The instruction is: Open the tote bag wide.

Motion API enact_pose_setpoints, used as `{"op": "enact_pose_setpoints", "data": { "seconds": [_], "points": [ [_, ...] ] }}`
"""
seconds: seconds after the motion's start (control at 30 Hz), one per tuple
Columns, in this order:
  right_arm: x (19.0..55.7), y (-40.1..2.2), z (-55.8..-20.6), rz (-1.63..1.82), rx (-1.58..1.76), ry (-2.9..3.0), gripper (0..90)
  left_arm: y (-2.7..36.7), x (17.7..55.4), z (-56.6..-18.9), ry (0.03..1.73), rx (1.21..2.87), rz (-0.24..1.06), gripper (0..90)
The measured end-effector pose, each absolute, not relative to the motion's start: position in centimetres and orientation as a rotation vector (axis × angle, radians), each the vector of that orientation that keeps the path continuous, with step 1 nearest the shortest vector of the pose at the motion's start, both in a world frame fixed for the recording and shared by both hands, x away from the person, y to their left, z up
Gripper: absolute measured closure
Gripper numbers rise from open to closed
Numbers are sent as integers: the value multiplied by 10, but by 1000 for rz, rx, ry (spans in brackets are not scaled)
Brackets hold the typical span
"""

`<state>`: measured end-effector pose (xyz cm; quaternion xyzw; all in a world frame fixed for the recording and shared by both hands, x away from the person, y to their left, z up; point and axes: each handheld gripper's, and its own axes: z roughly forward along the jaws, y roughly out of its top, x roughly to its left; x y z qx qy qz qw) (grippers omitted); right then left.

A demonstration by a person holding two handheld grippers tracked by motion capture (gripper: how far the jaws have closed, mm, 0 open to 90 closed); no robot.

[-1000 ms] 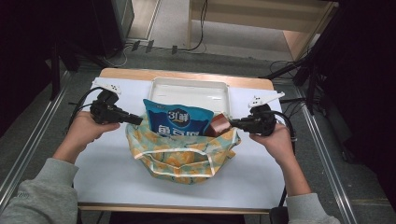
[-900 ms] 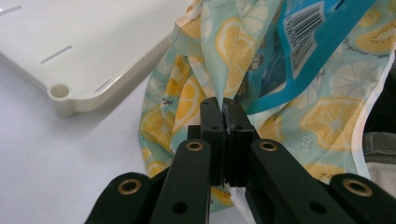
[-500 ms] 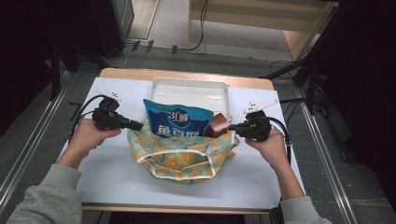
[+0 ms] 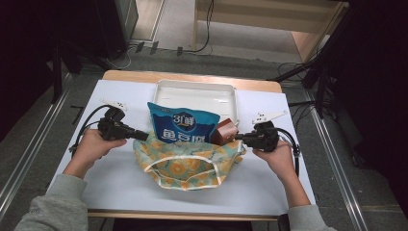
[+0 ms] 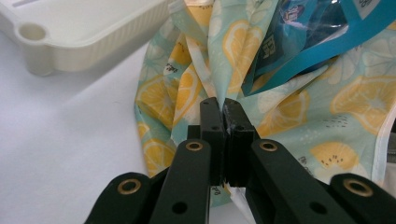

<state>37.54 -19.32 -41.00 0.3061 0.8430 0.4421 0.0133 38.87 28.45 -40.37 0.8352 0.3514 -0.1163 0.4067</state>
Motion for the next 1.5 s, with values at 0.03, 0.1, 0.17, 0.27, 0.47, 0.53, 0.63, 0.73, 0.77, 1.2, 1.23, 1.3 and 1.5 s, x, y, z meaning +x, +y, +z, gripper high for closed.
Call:
{"op": "enact_pose_setpoints", "data": {
  "seconds": [0.03,0.1,0.17,0.27,0.47,0.53,0.63,0.73,0.77,1.2,1.23,1.3,1.5],
  "points": [
    [375,-193,-413,1369,963,2632,900,285,389,-406,890,2107,-297,890],
    [377,-193,-416,1365,976,2642,900,285,389,-407,896,2106,-300,891],
    [379,-193,-420,1368,995,2646,900,286,389,-413,902,2102,-306,890],
    [381,-193,-425,1363,1013,2650,900,286,389,-416,907,2107,-313,890],
    [387,-192,-435,1325,1044,2659,900,286,392,-426,928,2104,-316,889],
    [389,-191,-438,1317,1048,2666,900,287,393,-430,937,2112,-313,889],
    [391,-189,-442,1306,1061,2665,898,290,395,-437,946,2112,-326,888],
    [391,-189,-443,1316,1068,2658,895,292,395,-438,949,2096,-331,884],
    [390,-190,-441,1327,1061,2655,870,292,394,-437,944,2093,-324,868],
    [379,-204,-411,1370,1001,2572,633,301,380,-397,897,2073,-201,577],
    [379,-205,-408,1373,997,2569,628,301,379,-394,889,2081,-192,567],
    [377,-206,-398,1375,978,2576,624,298,376,-386,870,2098,-184,533],
    [370,-205,-377,1378,918,2582,624,289,371,-375,813,2099,-186,511]
  ]
}}
